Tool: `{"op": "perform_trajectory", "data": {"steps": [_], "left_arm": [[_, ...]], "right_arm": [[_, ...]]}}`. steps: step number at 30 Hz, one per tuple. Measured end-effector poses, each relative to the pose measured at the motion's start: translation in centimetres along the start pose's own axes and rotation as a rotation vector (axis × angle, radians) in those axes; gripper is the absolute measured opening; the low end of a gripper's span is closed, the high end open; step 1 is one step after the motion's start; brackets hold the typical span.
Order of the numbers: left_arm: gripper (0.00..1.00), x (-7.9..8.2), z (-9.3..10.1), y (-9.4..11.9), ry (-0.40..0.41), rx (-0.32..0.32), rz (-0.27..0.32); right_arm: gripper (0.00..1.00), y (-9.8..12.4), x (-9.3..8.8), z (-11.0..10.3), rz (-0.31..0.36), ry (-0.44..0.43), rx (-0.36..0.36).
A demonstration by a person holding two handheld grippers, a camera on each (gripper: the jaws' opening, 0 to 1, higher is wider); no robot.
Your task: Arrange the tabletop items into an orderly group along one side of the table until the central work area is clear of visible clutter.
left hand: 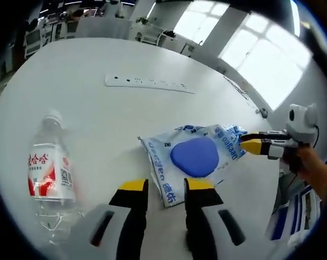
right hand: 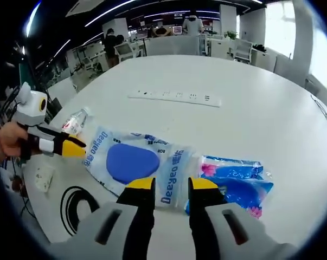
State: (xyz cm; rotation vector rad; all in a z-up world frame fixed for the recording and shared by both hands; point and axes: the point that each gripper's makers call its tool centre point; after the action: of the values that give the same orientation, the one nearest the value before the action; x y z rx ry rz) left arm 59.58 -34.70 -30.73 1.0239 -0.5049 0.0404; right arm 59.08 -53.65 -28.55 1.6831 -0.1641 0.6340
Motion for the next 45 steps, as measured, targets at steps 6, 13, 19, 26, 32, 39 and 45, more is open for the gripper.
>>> {"op": "perform_trajectory", "data": {"steps": [6, 13, 19, 26, 32, 39, 45], "left_arm": [[0.36, 0.8, 0.7, 1.3, -0.044, 0.001, 0.034], [0.43, 0.7, 1.3, 2.8, -0.107, 0.031, 0.041], [0.49, 0.7, 1.8, 4.4, -0.146, 0.054, 0.058], [0.59, 0.7, 2.4, 6.2, -0.179, 0.077, 0.074], [0.64, 0.5, 3.5, 7.7, -0.211, 0.085, 0.092], [0.69, -0.4, 4.5, 8.8, -0.265, 0.114, 0.083], [0.68, -1.4, 4.8, 9.7, -0.274, 0.125, 0.079]], "right_arm": [[0.29, 1.1, 0.1, 0.0, 0.015, -0.008, 0.014], [0.39, 3.0, 0.6, -0.7, 0.055, 0.001, 0.038], [0.45, 4.4, 0.9, -1.1, 0.080, 0.023, 0.058], [0.52, 5.9, 0.2, -2.6, 0.085, 0.072, 0.103], [0.54, 6.8, -0.2, -3.8, 0.099, 0.097, 0.141], [0.56, 7.7, -0.6, -4.8, 0.108, 0.114, 0.170], [0.57, 8.5, -1.0, -6.0, 0.119, 0.139, 0.197]]}}
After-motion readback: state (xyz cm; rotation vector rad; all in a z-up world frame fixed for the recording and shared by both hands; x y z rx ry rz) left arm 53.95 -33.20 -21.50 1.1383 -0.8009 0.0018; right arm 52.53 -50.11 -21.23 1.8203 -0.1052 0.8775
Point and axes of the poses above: the point that each gripper's makers call its tool centre point, and the gripper's own axes: y roughly backward along the fingers, z roughly to its right, x roughly out of its top, and after that the axes turned 14 degrees about -z, right-handed
